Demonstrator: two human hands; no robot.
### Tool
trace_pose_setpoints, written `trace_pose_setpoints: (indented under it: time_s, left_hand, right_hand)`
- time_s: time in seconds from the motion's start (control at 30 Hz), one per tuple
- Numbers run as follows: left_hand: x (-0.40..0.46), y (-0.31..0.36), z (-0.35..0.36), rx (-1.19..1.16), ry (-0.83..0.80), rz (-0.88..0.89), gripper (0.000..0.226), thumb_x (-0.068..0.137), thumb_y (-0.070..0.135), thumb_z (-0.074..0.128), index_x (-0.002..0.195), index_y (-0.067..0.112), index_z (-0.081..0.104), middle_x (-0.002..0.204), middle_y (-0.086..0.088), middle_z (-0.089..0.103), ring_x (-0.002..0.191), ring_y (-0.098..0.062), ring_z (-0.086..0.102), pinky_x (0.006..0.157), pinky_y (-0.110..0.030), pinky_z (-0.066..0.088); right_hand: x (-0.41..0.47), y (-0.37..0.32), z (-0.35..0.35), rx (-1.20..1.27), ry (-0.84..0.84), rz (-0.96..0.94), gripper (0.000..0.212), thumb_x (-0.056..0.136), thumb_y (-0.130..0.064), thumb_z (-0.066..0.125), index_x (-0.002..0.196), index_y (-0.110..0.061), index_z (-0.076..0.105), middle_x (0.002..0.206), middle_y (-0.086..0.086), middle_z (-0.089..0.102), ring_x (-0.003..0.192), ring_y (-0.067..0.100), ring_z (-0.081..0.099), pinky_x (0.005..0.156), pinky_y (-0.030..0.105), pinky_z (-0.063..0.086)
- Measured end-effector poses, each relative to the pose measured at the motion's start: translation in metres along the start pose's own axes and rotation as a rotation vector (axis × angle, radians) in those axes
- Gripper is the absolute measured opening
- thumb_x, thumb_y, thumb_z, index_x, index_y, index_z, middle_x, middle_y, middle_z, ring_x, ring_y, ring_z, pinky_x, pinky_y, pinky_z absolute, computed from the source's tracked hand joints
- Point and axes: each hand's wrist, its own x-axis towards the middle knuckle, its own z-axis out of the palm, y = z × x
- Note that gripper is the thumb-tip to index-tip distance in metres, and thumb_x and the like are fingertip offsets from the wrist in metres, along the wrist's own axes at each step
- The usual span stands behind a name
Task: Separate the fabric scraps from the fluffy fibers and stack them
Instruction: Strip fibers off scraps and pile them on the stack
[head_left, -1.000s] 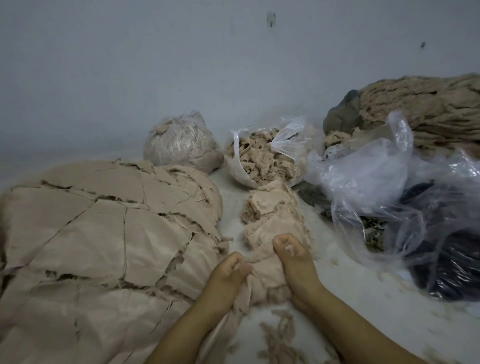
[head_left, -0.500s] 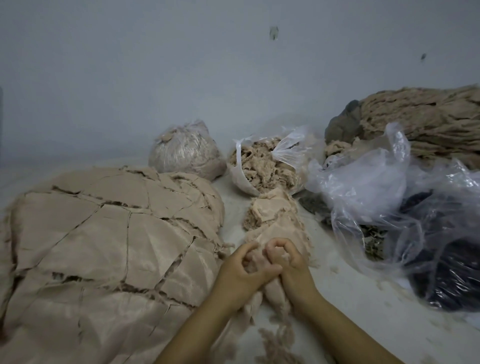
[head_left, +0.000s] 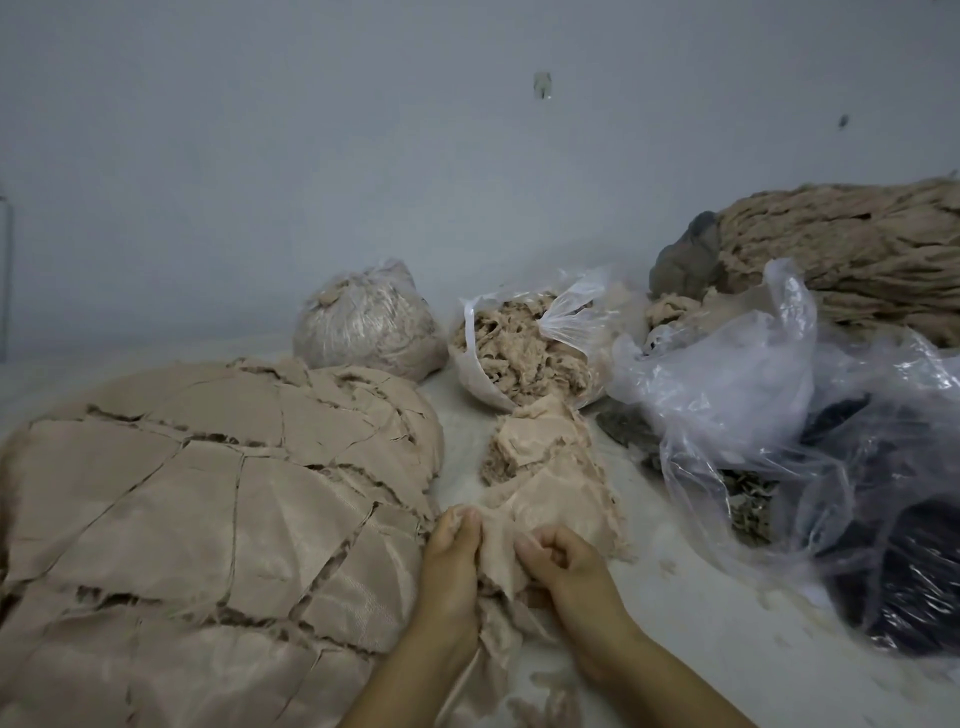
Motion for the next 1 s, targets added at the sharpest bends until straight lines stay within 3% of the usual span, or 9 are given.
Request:
trace_pose_setpoints:
  time_s: [0.13,0.23,0.33,0.43,0.57,0.7,0.83,0.93,1.0]
  left_hand:
    - [-0.002,-0.002,-0.007,-0.116,-0.216,-0.206,0.056,0.084,0.041,0.062,0.106,-0.011,0.064,0.103,-0.032,0.066,0.096,-0.039,0.067,0.077,-0.042,0.058]
    - [-0.005,-0.006,-0.006,0.000,-0.308,-0.207,0.042,0.069,0.030,0.075,0.096,-0.003,0.072,0.097,-0.026,0.070,0.085,-0.032,0.071,0.067,-0.033,0.059]
    - [-0.001,-0.008,-0.006,-0.137,-0.282,-0.152,0.034,0.078,0.022,0.067,0.099,-0.004,0.070,0.099,-0.028,0.069,0.083,-0.032,0.071,0.064,-0.035,0.059]
    - [0.001,-0.006,-0.006,-0.197,-0.220,-0.097,0.031,0.085,0.022,0.059,0.090,-0.007,0.069,0.084,-0.026,0.070,0.067,-0.029,0.070,0.054,-0.034,0.058]
    - [-0.004,-0.008,-0.006,-0.067,-0.088,-0.013,0.034,0.090,0.027,0.055,0.081,-0.005,0.061,0.047,-0.009,0.057,0.031,-0.010,0.048,0.034,-0.017,0.040]
    - [-0.005,-0.009,0.001,-0.100,0.010,0.003,0.029,0.096,0.024,0.051,0.096,-0.003,0.060,0.052,-0.007,0.063,0.037,-0.012,0.057,0.034,-0.019,0.042]
    - [0.002,-0.004,-0.012,-0.155,0.167,0.023,0.027,0.097,0.024,0.050,0.104,-0.001,0.059,0.052,-0.003,0.059,0.033,-0.008,0.050,0.032,-0.014,0.035]
    - [0.004,-0.001,-0.024,-0.133,0.146,0.039,0.024,0.096,0.022,0.051,0.106,0.002,0.058,0.050,-0.001,0.056,0.031,-0.006,0.044,0.031,-0.012,0.031]
    - [0.000,-0.004,-0.024,-0.119,0.062,0.027,0.025,0.093,0.024,0.054,0.101,0.001,0.058,0.049,-0.002,0.052,0.029,-0.005,0.037,0.030,-0.012,0.027]
  right_hand:
    - [0.003,-0.002,-0.005,-0.244,0.117,-0.241,0.013,0.089,-0.010,0.064,0.080,-0.010,0.054,0.060,-0.009,0.052,0.058,0.006,0.047,0.056,0.019,0.041]
    - [-0.001,0.002,-0.001,-0.304,0.071,-0.289,0.017,0.087,-0.006,0.064,0.087,-0.023,0.060,0.077,-0.005,0.062,0.064,0.006,0.055,0.061,0.023,0.047]
    - [-0.001,-0.002,0.001,-0.194,0.187,-0.218,0.009,0.096,-0.028,0.053,0.096,-0.020,0.058,0.076,0.000,0.060,0.058,0.003,0.057,0.055,0.017,0.047]
    - [-0.002,0.000,0.001,-0.130,0.101,-0.054,0.047,0.089,-0.055,0.046,0.086,-0.009,0.056,0.058,0.004,0.051,0.044,0.011,0.048,0.042,0.020,0.037]
    - [-0.005,0.006,0.006,-0.127,0.010,-0.083,0.029,0.088,-0.033,0.064,0.070,-0.014,0.050,0.058,0.004,0.044,0.048,0.014,0.042,0.043,0.025,0.036]
    - [0.000,0.008,0.009,-0.039,0.096,-0.141,0.037,0.095,-0.020,0.056,0.059,-0.023,0.048,0.050,-0.003,0.042,0.041,0.007,0.034,0.037,0.020,0.028]
    - [0.006,-0.002,-0.008,0.024,0.273,-0.172,0.032,0.097,-0.017,0.052,0.065,-0.015,0.044,0.050,-0.003,0.037,0.042,0.007,0.030,0.040,0.021,0.025]
    - [0.002,-0.013,-0.027,-0.130,-0.089,-0.055,0.034,0.094,-0.026,0.058,0.062,-0.016,0.054,0.046,-0.003,0.035,0.036,0.006,0.025,0.037,0.017,0.020]
    - [-0.004,-0.025,-0.034,-0.402,-0.449,0.093,0.052,0.090,-0.053,0.054,0.058,-0.015,0.066,0.039,-0.004,0.041,0.033,0.007,0.028,0.038,0.019,0.021]
